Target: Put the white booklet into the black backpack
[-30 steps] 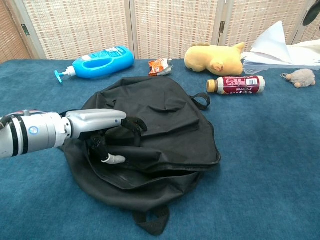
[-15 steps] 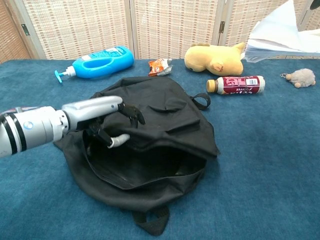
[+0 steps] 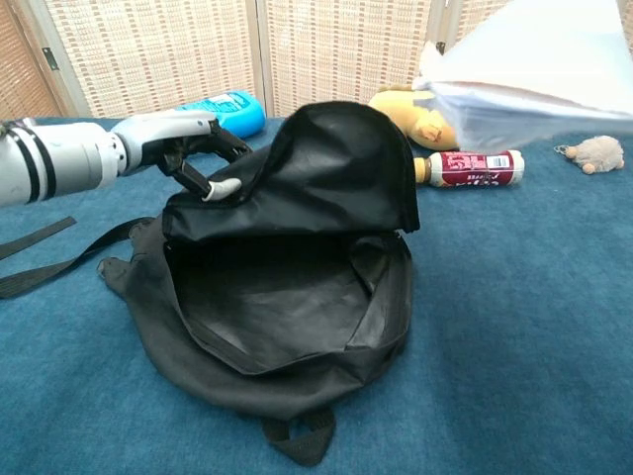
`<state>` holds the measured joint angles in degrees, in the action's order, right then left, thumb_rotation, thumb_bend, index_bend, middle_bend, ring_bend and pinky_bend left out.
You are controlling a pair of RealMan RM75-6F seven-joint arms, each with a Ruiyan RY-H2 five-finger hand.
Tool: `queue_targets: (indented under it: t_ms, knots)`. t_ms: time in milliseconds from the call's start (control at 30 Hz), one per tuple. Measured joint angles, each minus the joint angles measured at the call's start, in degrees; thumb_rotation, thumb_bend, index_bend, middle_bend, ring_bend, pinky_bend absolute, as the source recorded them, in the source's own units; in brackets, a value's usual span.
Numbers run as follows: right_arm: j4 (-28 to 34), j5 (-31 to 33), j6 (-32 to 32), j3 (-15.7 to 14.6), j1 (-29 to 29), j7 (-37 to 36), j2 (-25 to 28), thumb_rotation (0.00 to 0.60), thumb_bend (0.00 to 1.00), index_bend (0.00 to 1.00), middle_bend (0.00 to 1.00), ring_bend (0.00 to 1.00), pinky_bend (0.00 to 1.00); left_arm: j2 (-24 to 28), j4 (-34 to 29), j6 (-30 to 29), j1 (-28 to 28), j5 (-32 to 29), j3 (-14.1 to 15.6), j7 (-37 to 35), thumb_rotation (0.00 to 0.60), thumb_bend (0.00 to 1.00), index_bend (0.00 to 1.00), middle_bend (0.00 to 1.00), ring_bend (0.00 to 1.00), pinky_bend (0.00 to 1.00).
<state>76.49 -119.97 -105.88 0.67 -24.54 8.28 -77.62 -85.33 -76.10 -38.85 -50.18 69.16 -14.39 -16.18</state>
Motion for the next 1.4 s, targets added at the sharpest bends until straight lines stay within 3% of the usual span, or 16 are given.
queue_targets:
  t_ms: [267,667,967,1400]
  knots:
    - [1.8,-4.4,3.0,-2.2,-1.3,-0.4,-0.7,0.6,0.37,0.75,0.38,0.26,0.16,0.1,5.2,6.9,-4.2,-10.2,-2.8,1.0,0.6,0.58,0.57,0.27,0.24,0.02]
    - [-1.7,-5.1,13.0,-2.3,-7.2,-4.1,-7.0,0.6,0.37,0.75,0.38,0.26,0.17,0.2,6.9,9.7,-6.0,-18.5,-3.5,2.4,0.6,0.58,0.55,0.27,0.24,0.02]
    - [-10.9,-3.7,17.5,-1.0,-12.5,-7.9,-15.4,0.6,0.37,0.75,0.39,0.27,0.19,1.0,6.7,11.0,-6.2,-20.5,-3.6,2.0,0.6,0.58,0.55,0.27,0.23,0.02]
    - [-30.5,-1.3,19.8,-0.5,-19.2,-13.1,-28.6,0.6,0.37,0.75,0.41,0.31,0.28,2.1,4.8,10.5,-6.2,-21.6,-3.3,2.7,0.6,0.58,0.55,0.27,0.22,0.02]
